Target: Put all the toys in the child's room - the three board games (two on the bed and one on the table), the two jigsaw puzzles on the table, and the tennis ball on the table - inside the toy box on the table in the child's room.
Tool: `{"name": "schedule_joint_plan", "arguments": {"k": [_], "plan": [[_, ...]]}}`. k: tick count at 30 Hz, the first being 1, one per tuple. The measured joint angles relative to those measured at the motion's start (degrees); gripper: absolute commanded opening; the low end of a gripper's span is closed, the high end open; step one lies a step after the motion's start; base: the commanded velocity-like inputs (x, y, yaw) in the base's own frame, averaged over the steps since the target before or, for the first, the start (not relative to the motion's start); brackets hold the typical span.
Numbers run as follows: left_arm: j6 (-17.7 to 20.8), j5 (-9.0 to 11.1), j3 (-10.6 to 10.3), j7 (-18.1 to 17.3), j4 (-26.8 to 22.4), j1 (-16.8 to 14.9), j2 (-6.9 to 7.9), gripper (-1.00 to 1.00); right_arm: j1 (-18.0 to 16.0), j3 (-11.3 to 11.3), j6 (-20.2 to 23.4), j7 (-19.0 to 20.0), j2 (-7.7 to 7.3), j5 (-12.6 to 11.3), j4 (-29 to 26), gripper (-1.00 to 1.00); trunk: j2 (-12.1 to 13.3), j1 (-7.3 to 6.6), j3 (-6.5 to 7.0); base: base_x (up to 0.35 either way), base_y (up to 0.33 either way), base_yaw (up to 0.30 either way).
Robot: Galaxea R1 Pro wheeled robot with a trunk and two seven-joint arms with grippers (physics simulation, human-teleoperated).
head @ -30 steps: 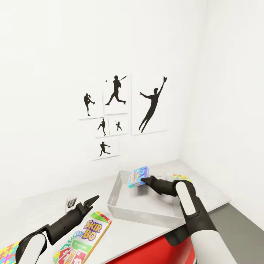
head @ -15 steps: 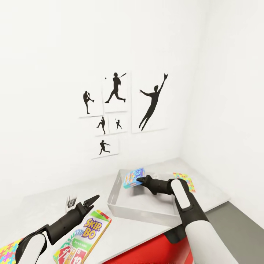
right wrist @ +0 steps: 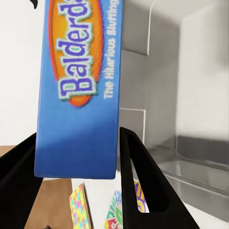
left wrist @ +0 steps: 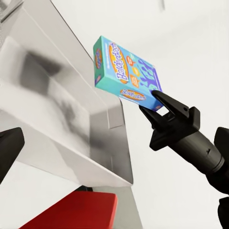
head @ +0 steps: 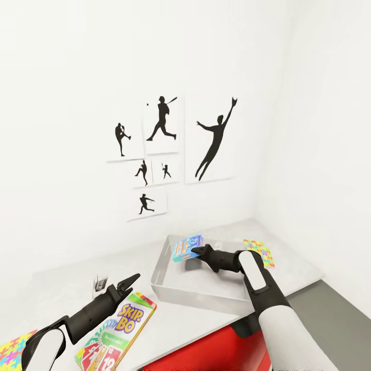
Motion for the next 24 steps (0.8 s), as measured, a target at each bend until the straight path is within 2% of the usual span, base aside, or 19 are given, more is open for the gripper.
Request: {"name": "schedule_joint_plan", "arguments": {"k": [12, 16, 18, 24], "plan": [[0.11, 0.15, 0.18, -0.39, -0.06, 0.05, 0.00, 1.00, -2.35, -0.01, -0.12, -0.14, -0.08, -0.27, 2.82, -1.00, 0.06, -0.01, -1.05, 0.000, 0.000, 0.000], [0.23, 1.20, 1.56, -1.81, -0.04, 0.15, 0.04, 1.00, -3.64, -0.04, -0.14, -0.15, -0.09, -0.30, 4.09, -1.00, 0.06, -0.01, -1.42, 0.000, 0.000, 0.000], [0.27, 2.23, 2.76, -3.63, 0.07, 0.34, 0.08, 1.00, -4.37, -0.04, -0.14, -0.20, -0.09, -0.31, 5.01, -1.00, 0.06, -0.01, -1.60, 0.000, 0.000, 0.000], [0.35, 3.26, 3.78, -5.41, 0.79, 0.82, 0.37, 1.00, -4.93, -0.06, -0.14, -0.23, -0.11, -0.26, 5.80, -1.00, 0.05, -0.01, -2.16, 0.000, 0.000, 0.000]]}}
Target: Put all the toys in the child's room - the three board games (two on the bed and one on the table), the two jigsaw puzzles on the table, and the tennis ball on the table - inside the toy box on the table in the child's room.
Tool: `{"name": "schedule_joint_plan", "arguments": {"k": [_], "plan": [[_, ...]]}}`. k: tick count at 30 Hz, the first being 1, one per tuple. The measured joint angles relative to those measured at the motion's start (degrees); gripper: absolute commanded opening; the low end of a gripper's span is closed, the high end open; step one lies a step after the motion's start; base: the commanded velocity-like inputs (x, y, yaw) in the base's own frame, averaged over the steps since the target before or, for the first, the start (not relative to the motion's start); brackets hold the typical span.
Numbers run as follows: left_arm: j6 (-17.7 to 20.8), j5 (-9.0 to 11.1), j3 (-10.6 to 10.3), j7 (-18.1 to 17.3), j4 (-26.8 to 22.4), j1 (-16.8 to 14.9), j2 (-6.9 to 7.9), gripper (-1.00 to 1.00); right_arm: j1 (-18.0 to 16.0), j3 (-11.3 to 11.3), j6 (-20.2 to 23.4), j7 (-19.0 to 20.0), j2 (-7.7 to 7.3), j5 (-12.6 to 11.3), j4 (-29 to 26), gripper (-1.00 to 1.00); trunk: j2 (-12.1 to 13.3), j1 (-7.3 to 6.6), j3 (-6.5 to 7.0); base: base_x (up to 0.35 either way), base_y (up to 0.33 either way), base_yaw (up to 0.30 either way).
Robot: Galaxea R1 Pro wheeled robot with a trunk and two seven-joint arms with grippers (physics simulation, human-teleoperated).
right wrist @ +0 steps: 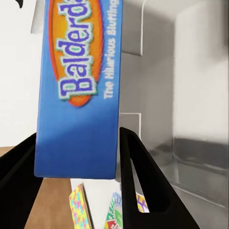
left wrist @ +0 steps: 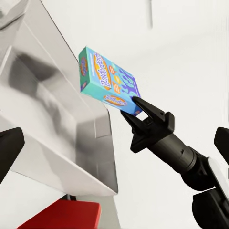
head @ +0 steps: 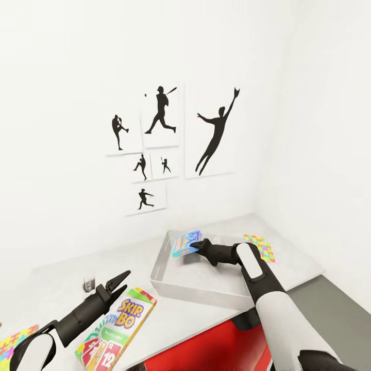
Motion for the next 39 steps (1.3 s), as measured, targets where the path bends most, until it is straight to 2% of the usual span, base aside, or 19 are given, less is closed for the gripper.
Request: {"name": "schedule_joint_plan", "arguments": {"k": [8, 15, 21, 39], "plan": [[0.12, 0.82, 0.43, -0.89, 0.51, 0.20, 0.19, 1.00, -0.39, -0.04, -0.06, -0.01, 0.00, -0.07, 1.72, -1.00, 0.00, 0.00, -0.74, 0.000, 0.000, 0.000], [0.56, 4.21, 0.45, -1.00, 0.34, 0.32, 0.23, 1.00, -0.56, -0.05, -0.08, -0.01, -0.05, -0.09, 2.24, -1.00, 0.00, 0.00, -1.40, 0.000, 0.000, 0.000], [0.72, 5.64, 0.43, -0.97, 0.18, 0.34, 0.24, 1.00, -0.61, -0.06, -0.09, -0.02, -0.02, -0.11, 2.40, -1.00, 0.00, 0.00, -1.96, 0.000, 0.000, 0.003], [0.85, 6.32, 0.43, -0.89, 0.16, 0.38, 0.24, 1.00, -2.04, -0.01, -0.10, -0.01, 0.02, -0.13, 2.47, -1.00, -0.01, 0.00, -3.63, 0.000, 0.000, 0.059]]}}
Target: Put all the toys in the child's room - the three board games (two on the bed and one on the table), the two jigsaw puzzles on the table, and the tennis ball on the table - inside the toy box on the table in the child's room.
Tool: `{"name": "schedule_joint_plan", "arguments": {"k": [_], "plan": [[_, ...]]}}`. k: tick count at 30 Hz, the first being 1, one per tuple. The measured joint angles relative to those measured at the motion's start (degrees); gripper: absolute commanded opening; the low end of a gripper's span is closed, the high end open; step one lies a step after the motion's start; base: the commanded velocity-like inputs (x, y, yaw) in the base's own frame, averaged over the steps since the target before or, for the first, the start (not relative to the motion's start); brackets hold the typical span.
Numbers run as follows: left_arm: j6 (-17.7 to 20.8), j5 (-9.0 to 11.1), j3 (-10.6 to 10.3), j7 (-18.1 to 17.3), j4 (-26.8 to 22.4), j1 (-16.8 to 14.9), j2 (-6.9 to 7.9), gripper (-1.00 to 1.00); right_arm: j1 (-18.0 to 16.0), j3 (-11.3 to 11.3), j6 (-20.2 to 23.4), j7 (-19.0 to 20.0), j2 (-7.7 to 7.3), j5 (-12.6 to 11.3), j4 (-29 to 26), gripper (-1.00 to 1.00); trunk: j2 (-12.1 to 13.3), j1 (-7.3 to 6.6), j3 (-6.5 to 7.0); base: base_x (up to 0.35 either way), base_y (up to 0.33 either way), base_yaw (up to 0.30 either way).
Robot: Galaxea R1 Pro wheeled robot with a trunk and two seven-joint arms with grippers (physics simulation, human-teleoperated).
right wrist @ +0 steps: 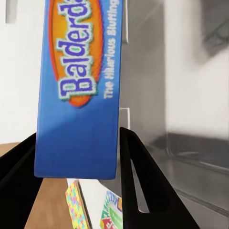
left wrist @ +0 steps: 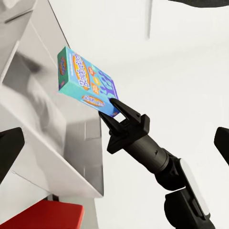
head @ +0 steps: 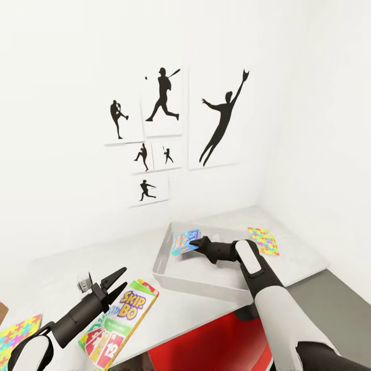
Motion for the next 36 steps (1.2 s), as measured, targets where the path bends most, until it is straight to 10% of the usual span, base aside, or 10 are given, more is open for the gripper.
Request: {"name": "schedule_joint_plan", "arguments": {"k": [36], "plan": [[0.03, -0.16, 0.01, 0.00, 0.09, -0.04, 0.00, 1.00, -1.32, -1.73, -5.84, -0.11, -0.61, 0.07, 1.80, -1.00, -0.01, 0.00, -1.94, 0.000, 0.000, 0.045]]}}
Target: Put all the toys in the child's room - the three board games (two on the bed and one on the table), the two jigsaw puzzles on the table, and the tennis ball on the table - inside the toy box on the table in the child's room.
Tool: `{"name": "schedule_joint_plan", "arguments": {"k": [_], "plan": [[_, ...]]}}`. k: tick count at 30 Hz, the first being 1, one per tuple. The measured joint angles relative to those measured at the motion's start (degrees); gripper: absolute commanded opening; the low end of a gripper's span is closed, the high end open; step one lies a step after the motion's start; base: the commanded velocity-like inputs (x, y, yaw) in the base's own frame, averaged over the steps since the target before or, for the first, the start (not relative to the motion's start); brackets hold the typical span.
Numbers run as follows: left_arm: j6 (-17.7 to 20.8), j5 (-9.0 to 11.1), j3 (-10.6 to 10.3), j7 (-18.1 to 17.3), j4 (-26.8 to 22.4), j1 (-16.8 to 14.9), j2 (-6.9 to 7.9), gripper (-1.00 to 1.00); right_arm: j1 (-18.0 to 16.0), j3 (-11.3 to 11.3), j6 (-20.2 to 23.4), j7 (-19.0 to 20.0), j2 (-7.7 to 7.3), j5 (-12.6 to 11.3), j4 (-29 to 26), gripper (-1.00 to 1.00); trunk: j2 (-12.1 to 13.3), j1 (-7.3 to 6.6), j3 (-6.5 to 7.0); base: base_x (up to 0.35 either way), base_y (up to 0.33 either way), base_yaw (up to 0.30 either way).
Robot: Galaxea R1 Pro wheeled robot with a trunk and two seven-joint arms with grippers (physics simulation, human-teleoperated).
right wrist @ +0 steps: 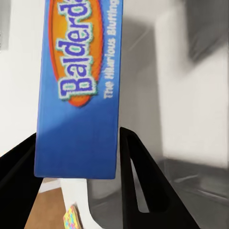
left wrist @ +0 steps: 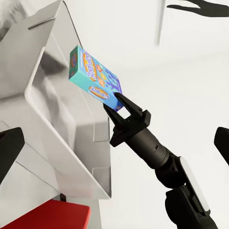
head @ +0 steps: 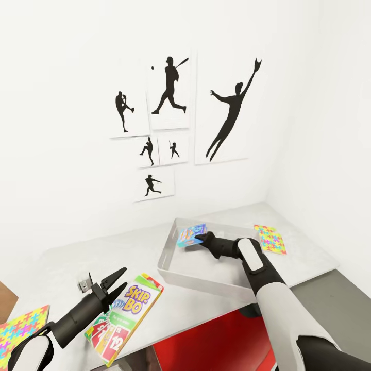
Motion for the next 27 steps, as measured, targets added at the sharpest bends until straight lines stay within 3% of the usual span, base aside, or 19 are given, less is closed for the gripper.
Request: {"name": "schedule_joint_plan", "arguments": {"k": [13, 27], "plan": [[0.00, -0.07, 0.02, 0.00, 0.03, 0.00, 0.00, 1.00, -0.11, -0.76, -0.37, -0.05, -0.19, 0.13, 0.00, -1.00, 0.00, 0.00, -0.12, 0.000, 0.000, 0.000], [0.00, -0.02, 0.06, 0.00, 0.03, 0.00, 0.00, 1.00, -0.16, -0.69, -0.41, -0.05, -0.05, 0.10, 0.04, -1.00, 0.00, 0.00, -1.18, 0.000, 0.000, 0.000]]}}
